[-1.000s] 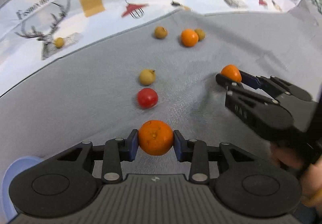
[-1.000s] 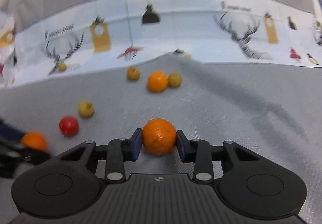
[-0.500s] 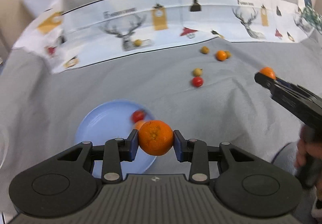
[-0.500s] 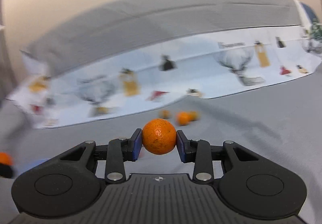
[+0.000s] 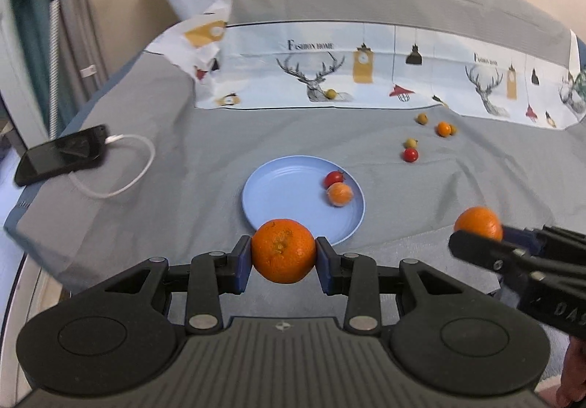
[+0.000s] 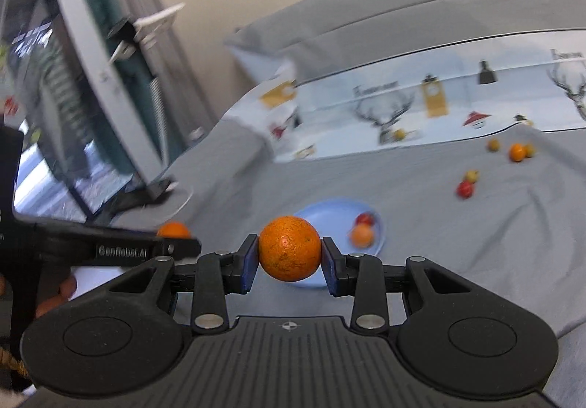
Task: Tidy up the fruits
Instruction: 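Carry both held mandarins toward the blue plate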
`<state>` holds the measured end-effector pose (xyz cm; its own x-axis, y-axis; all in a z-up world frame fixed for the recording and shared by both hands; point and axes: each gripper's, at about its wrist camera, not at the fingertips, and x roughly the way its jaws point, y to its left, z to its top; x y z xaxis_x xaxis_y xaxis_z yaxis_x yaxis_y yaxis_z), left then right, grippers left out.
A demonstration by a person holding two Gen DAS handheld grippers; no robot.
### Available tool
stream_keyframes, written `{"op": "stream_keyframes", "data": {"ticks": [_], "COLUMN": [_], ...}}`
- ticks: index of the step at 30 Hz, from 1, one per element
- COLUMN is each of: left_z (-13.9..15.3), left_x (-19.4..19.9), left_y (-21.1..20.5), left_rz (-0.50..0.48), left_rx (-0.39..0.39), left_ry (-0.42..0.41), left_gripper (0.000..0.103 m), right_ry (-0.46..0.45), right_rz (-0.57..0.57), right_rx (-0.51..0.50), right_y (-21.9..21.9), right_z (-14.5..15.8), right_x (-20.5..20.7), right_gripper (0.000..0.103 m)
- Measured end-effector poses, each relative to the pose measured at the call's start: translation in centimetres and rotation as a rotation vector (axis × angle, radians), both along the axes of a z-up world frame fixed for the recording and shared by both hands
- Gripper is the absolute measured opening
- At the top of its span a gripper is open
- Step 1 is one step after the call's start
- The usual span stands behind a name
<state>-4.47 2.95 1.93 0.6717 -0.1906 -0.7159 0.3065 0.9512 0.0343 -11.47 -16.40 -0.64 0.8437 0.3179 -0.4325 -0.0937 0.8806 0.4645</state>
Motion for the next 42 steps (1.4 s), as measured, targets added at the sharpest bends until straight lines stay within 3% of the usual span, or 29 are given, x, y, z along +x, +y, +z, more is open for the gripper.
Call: {"op": "stream_keyframes", "data": {"ticks": [8,14,42], "left_z": [0.9,1.2,0.2], "left_x": [-2.5,-3.1,-1.9], "left_y": [2.7,2.6,3.5], "left_rz": [0.017,0.004,0.021], "left_rx": [-0.075,-0.089,-0.111], "left_ry": [-0.037,-0.052,-0.015], "left_gripper": [0.040,0.040,0.040], "right_ry": [-0.011,-0.027,0.007], "right_rz": [0.019,0.023,0.041], "right_rx": [-0.088,-0.140,-0.162], "right_y": [2.9,3.8,4.4], "right_z": [1.5,2.1,1.6], "right_x": [-1.6,-2.2,-1.3], "right_gripper": [0.038,0.038,0.038]}}
